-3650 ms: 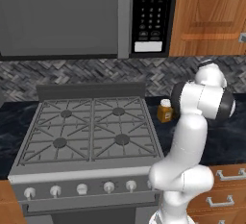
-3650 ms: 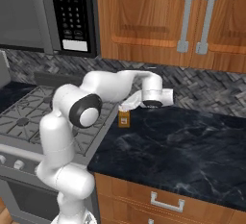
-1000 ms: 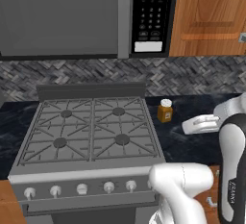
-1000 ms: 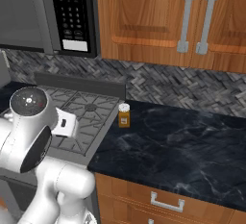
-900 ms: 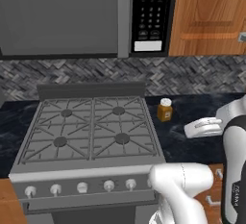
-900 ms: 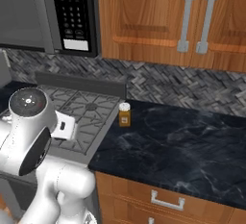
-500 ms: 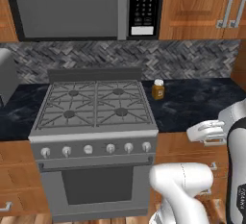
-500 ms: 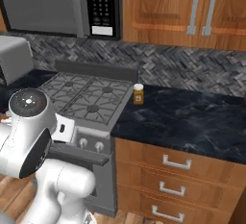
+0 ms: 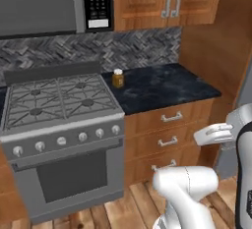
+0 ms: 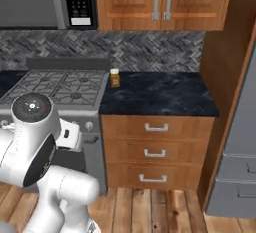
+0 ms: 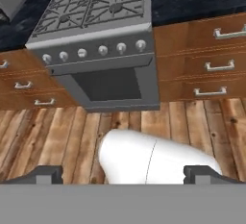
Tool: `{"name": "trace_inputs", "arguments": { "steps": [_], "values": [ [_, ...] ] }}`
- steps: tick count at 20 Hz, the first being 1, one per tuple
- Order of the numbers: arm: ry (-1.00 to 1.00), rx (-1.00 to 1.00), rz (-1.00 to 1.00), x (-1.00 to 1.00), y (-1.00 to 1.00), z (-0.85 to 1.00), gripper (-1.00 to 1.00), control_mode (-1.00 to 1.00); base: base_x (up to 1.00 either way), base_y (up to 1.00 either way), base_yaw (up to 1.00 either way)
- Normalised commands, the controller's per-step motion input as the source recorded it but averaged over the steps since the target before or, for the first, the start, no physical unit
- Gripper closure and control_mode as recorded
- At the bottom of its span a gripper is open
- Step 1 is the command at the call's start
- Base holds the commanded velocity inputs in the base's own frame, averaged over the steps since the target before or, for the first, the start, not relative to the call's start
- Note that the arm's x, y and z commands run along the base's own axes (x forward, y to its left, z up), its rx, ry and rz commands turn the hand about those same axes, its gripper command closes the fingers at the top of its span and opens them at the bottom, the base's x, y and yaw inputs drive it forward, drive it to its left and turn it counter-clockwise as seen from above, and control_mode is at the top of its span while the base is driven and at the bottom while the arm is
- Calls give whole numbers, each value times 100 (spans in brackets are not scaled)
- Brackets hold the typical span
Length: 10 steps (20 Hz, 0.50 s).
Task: Collect the turmeric, mayonnaise, and shaker from the cabinet and place them next to the stove.
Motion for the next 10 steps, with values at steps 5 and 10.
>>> {"name": "trace_inputs", "arguments": {
  "steps": [5,10],
  "values": [
    [0,0,0,0,0,0,-100,100,-45,4,-65],
    [0,0,0,0,0,0,-100,100,-32,-5,-62]
  ]
}}
